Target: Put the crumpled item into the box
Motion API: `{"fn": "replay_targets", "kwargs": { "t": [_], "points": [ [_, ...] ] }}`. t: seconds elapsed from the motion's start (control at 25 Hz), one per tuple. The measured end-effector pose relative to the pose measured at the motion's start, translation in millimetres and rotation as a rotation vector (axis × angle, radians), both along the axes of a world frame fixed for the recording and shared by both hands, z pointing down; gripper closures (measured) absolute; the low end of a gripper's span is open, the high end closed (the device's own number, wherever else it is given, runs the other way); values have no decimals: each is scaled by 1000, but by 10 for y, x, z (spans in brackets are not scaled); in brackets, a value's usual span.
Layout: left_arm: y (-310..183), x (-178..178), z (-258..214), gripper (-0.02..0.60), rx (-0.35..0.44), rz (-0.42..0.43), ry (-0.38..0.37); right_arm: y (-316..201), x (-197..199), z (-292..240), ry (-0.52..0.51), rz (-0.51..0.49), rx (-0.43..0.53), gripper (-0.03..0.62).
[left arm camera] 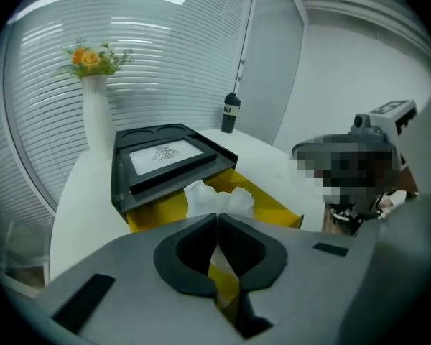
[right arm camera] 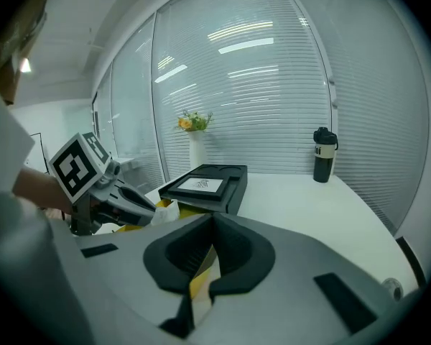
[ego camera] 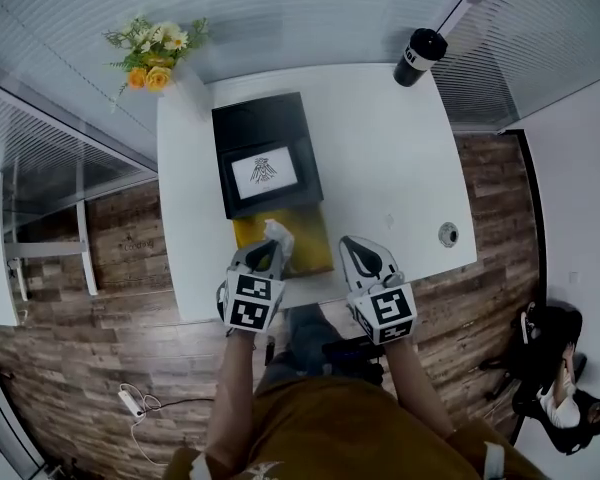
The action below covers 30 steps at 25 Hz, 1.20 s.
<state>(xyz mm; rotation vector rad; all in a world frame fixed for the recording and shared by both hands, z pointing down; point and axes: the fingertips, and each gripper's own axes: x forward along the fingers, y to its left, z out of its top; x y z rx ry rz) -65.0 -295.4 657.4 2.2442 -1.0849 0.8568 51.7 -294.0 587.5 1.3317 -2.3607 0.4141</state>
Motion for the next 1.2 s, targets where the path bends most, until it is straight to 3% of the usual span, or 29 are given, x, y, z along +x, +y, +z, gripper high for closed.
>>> {"fn": "replay_targets", "kwargs": {
  "t": [0.2, 0.56, 0.92, 1.2],
  "points": [
    [-54, 82, 201, 549, -47, 81, -130, -94, -13, 42, -7, -4, -19, 582],
    [-59, 93, 351, 549, -86, 119, -209, -216, 13, 105, -11, 7, -34, 582],
    [58, 124, 377, 508, -93, 153, -210, -126, 2, 81, -16, 3, -40, 582],
    [-47, 128, 222, 470, -77, 72, -79, -205, 14, -147, -24, 16, 12, 582]
  ]
}}
